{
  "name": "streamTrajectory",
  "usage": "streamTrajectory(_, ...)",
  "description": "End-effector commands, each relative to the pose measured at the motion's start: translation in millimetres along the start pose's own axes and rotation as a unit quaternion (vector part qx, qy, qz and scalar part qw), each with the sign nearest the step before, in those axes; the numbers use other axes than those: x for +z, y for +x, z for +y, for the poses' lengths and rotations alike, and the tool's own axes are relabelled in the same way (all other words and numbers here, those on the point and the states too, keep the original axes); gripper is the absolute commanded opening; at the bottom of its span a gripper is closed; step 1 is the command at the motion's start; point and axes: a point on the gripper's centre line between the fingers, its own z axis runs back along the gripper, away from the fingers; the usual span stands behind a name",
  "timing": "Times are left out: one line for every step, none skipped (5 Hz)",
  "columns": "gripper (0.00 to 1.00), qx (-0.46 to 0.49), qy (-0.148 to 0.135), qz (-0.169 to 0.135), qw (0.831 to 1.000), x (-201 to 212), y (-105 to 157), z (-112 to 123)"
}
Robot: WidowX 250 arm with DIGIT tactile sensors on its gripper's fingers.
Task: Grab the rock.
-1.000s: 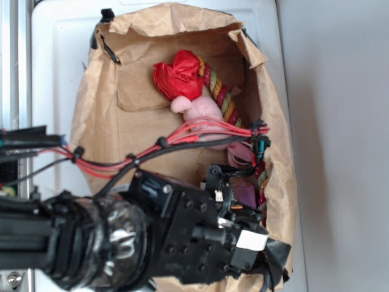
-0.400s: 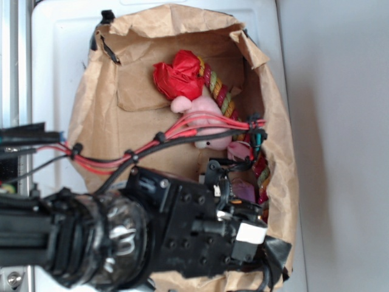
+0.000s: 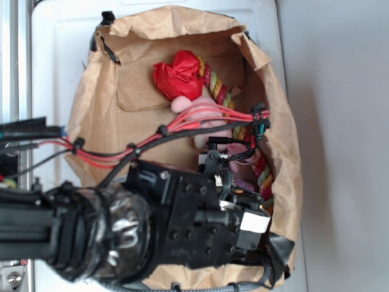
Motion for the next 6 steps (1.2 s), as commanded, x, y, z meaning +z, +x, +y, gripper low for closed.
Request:
streamTrajectory(1.00,0.005,-0.018,-0.019,1.000,26.0,9.5,9.8)
streamTrajectory(1.00,0.009,-0.036,-0.016,0.999,37.8,8.5,13.1)
streamTrajectory(1.00,0.015,-0.048,-0.014,0.999,47.0,10.3,17.7)
streamTrajectory(1.00,0.015,-0.038,-0.016,0.999,42.3,11.4,19.0)
streamTrajectory(1.00,0.014,-0.031,-0.018,0.999,37.7,11.1,19.0)
streamTrajectory(1.00,0.007,-0.025,-0.016,1.000,31.5,8.1,16.3)
